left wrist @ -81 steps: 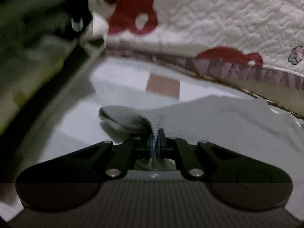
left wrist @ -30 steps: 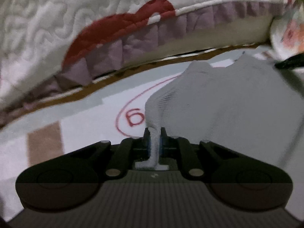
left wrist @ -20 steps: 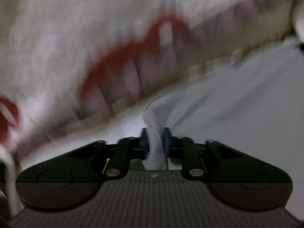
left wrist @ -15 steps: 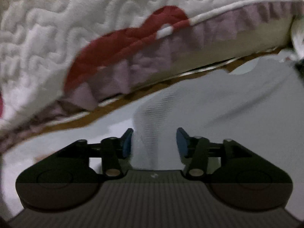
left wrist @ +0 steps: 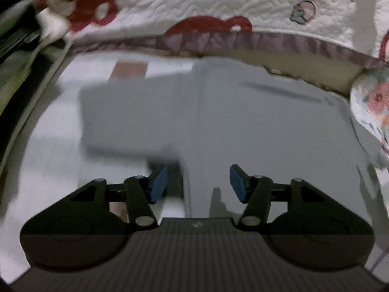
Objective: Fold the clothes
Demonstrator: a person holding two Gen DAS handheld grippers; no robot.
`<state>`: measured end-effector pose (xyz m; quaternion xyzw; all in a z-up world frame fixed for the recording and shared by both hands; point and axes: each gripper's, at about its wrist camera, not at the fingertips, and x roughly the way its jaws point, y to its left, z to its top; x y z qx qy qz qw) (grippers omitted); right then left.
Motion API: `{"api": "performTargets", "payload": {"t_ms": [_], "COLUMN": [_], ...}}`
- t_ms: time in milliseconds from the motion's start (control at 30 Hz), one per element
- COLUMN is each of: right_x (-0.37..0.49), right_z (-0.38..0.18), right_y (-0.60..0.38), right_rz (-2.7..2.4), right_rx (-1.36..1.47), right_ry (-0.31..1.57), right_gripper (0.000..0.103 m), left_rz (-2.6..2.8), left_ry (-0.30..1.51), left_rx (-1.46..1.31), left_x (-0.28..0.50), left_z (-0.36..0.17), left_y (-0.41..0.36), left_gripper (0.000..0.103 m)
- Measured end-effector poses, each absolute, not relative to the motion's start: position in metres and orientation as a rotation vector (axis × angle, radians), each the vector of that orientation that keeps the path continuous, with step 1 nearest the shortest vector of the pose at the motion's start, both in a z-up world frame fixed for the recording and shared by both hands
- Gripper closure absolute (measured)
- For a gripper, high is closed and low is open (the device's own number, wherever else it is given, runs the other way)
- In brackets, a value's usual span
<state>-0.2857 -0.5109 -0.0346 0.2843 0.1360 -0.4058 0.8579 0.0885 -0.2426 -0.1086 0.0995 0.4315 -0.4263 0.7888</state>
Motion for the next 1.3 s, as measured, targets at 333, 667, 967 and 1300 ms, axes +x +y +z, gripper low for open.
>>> {"api": "performTargets", "payload": {"t_ms": [333, 667, 967, 1300], "right_x": [-0.422, -0.477, -0.496, -0.499], "right_z": [-0.044, -0.085, -0.133, -0.159], "right_y": [-0.415, -0.374, -0.377, -0.377], "right_rz": [-0.788, -0.822, -0.829, -0.683], "right_rx": [0.647, 0.703, 0.865, 0.783], "right_ry": [0.411, 0.445, 0.392, 0.273], "right_gripper": [0.083, 0.056, 0.038, 0.083], "left_rz": [-0.885, -0.885, -0.938, -1.022], "left_ry": [1.064, 1.106, 1.056, 1.039], "left_rx": [0.165, 0.108, 0.152, 0.335], "left_x": [0.013, -0.037, -0.053, -0.086], "left_z": [-0.108, -0.104, -0.09, -0.112], "left_y": [-0.162, -0.113, -0.079, -0.101], "left_gripper": [0.041, 0.04, 0.035, 0.03]}}
